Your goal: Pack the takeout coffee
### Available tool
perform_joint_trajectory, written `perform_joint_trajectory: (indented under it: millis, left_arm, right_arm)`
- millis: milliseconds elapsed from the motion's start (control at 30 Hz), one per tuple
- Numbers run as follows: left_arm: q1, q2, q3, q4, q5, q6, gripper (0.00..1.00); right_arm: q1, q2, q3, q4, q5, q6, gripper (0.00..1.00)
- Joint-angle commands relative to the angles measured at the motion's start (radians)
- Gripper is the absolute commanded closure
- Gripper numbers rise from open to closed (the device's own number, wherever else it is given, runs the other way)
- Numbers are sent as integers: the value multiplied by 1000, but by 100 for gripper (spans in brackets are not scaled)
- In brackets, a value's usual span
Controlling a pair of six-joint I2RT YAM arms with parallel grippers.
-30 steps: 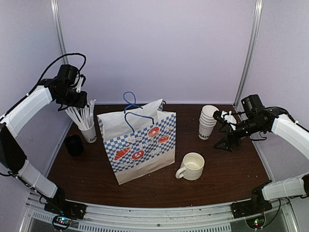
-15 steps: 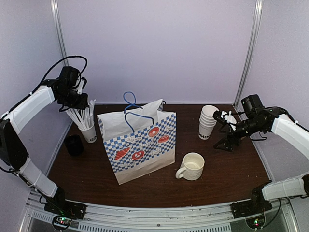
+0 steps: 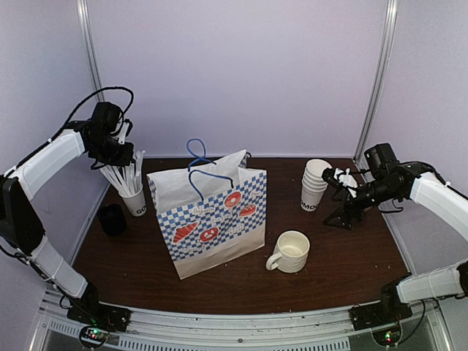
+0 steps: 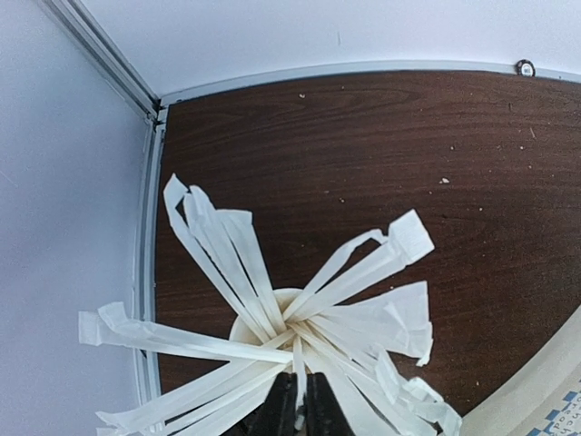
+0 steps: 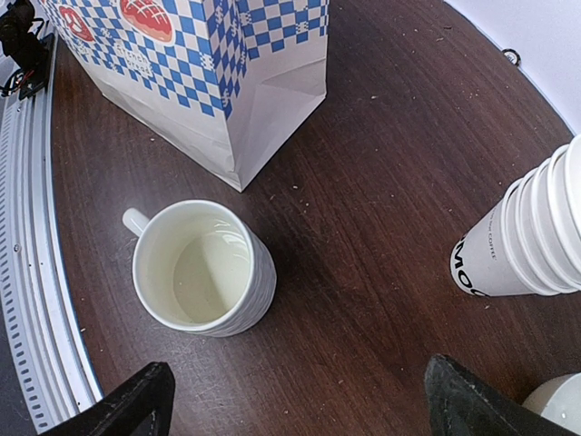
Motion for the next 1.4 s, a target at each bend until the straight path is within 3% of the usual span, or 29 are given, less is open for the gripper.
perform_joint_trajectory:
  millis: [0,533,800,1033,1367]
  left_arm:
    - [8,-33,9,2,11,10,97]
    - [8,-328,295,-307,-35,39,100]
    - [8,-424,441,-261,260,-56,100]
    - [8,-465,371,-75,601,-281,100]
    - [7,-541,252,-53,765,-447,100]
  right_arm:
    - [-7,5,0,-15,1,-11,1]
    - [-7,9,1,-19,5,-15,1]
    - [-7,7,1,-19,14,-15,1]
    - [-7,13,-2,-18,22,-18,0]
    - [-7,25,0,-17,28,-20,1]
